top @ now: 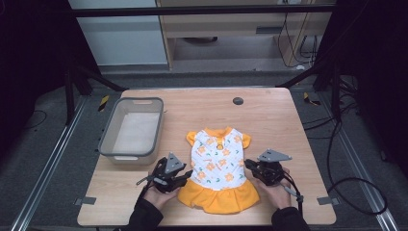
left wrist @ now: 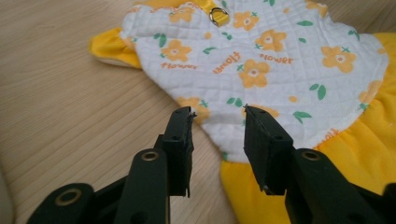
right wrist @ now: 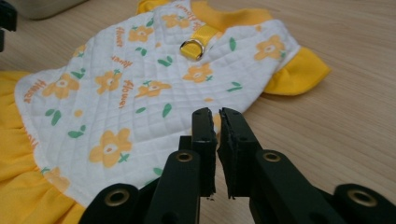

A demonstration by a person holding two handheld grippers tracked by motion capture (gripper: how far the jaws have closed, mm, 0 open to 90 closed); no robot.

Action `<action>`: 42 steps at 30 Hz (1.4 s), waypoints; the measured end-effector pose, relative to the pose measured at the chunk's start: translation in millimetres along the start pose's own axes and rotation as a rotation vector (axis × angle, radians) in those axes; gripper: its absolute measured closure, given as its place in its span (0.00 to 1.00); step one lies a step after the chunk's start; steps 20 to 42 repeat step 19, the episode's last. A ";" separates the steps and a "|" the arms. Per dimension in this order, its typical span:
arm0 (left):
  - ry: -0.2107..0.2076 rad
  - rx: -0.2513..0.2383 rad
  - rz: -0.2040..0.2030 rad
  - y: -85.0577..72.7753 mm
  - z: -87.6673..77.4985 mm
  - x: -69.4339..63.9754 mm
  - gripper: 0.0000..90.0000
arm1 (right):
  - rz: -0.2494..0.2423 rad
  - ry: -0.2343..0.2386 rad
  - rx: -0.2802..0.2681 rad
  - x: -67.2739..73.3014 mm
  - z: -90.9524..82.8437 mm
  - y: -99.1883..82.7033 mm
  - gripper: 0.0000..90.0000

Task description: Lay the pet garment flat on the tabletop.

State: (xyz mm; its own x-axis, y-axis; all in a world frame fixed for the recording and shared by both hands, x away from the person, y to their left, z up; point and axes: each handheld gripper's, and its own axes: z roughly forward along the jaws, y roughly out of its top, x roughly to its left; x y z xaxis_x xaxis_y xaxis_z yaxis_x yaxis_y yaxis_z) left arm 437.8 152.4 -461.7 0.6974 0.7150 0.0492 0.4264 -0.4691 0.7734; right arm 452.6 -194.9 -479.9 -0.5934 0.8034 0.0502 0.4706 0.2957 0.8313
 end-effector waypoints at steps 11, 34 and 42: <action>0.060 -0.040 -0.071 -34.7 -44.2 27.2 0.56 | 0.033 -0.088 -0.030 -19.7 -29.0 -10.9 0.74; 0.117 -0.041 -0.113 -59.0 -63.1 48.0 0.46 | 0.049 -0.163 -0.010 -34.8 -37.8 -22.7 0.60; 0.117 -0.041 -0.113 -59.0 -63.1 48.0 0.46 | 0.049 -0.163 -0.010 -34.8 -37.8 -22.7 0.60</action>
